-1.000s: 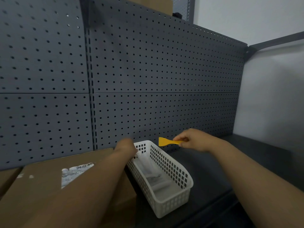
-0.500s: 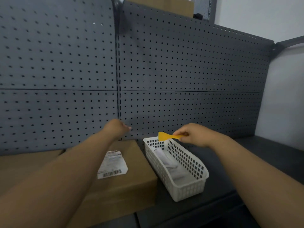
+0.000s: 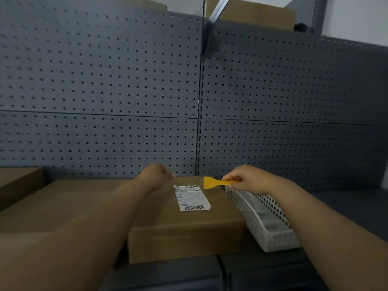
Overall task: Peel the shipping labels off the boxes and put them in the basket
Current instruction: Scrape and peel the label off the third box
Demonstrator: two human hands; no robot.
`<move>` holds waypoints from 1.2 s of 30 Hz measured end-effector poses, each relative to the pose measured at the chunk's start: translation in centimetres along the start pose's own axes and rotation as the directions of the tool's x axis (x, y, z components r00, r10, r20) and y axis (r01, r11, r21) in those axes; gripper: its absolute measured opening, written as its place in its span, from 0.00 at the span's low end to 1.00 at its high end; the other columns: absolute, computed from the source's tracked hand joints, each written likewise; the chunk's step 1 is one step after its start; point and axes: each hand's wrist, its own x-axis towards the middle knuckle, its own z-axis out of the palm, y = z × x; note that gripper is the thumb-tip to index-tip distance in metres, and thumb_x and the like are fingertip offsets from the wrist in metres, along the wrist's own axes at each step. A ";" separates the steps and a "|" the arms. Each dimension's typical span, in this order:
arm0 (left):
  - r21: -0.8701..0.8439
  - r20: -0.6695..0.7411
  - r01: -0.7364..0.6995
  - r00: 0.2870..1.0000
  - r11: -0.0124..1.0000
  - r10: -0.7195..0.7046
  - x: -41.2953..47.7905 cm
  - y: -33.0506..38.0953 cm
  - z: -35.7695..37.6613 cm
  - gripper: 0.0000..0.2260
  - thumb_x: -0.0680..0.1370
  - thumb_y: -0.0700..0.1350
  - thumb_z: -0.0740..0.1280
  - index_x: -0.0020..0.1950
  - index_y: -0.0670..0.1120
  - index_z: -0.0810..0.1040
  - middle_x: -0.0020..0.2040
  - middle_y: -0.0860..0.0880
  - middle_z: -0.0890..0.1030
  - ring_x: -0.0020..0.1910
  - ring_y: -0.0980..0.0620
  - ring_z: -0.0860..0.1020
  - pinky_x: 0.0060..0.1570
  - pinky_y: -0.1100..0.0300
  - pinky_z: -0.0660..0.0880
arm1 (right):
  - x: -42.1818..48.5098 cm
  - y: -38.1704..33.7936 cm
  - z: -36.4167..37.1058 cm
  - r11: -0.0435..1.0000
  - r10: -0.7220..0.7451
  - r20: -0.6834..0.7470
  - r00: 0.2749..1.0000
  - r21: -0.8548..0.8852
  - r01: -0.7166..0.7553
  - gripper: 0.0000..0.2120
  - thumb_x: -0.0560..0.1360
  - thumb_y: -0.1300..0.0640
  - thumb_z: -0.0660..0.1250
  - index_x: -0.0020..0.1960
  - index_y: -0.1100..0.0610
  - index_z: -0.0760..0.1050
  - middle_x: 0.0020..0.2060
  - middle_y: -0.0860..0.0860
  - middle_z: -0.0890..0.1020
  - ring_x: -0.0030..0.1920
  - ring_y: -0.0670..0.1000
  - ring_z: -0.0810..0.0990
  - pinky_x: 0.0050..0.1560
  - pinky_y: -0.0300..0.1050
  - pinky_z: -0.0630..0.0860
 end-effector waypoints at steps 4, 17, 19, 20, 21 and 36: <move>0.061 0.052 -0.027 0.998 0.998 0.023 0.2 -0.9 -0.2 0.09 0.77 0.48 0.65 0.48 0.43 0.79 0.46 0.45 0.79 0.39 0.53 0.74 0.38 0.63 0.71 | 0.9 -0.7 0.4 1.000 -0.001 -0.010 1.000 0.010 0.002 0.13 0.78 0.57 0.62 0.61 0.51 0.77 0.47 0.44 0.76 0.47 0.45 0.75 0.40 0.35 0.68; 0.262 0.156 -0.020 0.988 0.965 -0.022 3.5 -1.2 2.6 0.15 0.77 0.50 0.64 0.57 0.41 0.78 0.55 0.44 0.80 0.53 0.48 0.77 0.47 0.60 0.70 | 2.8 -0.4 1.1 1.000 0.015 0.001 1.000 -0.021 -0.015 0.14 0.77 0.56 0.62 0.62 0.50 0.76 0.47 0.41 0.74 0.49 0.44 0.73 0.47 0.38 0.67; 0.292 0.162 -0.015 0.986 0.956 -0.034 4.0 -0.8 3.0 0.15 0.77 0.50 0.64 0.56 0.41 0.77 0.49 0.45 0.79 0.50 0.47 0.77 0.46 0.59 0.70 | 3.2 -0.4 1.0 1.000 0.007 0.016 1.000 -0.024 -0.006 0.14 0.77 0.56 0.62 0.62 0.50 0.76 0.48 0.42 0.74 0.50 0.46 0.74 0.49 0.40 0.68; 0.300 0.166 -0.012 0.985 0.954 -0.039 4.2 -0.6 3.2 0.15 0.77 0.50 0.64 0.56 0.40 0.77 0.43 0.46 0.77 0.47 0.48 0.75 0.44 0.59 0.70 | 3.3 -0.4 0.9 1.000 -0.002 0.018 1.000 -0.022 0.002 0.14 0.77 0.57 0.62 0.61 0.50 0.77 0.48 0.42 0.75 0.50 0.46 0.74 0.47 0.39 0.68; 0.306 0.172 -0.011 0.984 0.952 -0.044 4.4 -0.4 3.3 0.15 0.77 0.51 0.64 0.54 0.40 0.77 0.39 0.48 0.74 0.44 0.49 0.74 0.43 0.60 0.69 | 3.5 -0.4 0.8 1.000 -0.012 0.016 1.000 -0.018 0.012 0.13 0.77 0.57 0.62 0.60 0.49 0.77 0.46 0.41 0.75 0.49 0.46 0.74 0.44 0.38 0.69; 0.362 0.160 0.040 0.982 0.931 -0.104 5.2 0.4 4.3 0.07 0.76 0.44 0.65 0.49 0.41 0.75 0.37 0.49 0.72 0.41 0.51 0.74 0.38 0.61 0.70 | 4.3 0.2 0.5 0.998 -0.060 -0.006 0.998 -0.003 0.060 0.13 0.77 0.57 0.62 0.60 0.50 0.77 0.39 0.35 0.72 0.40 0.38 0.72 0.39 0.32 0.65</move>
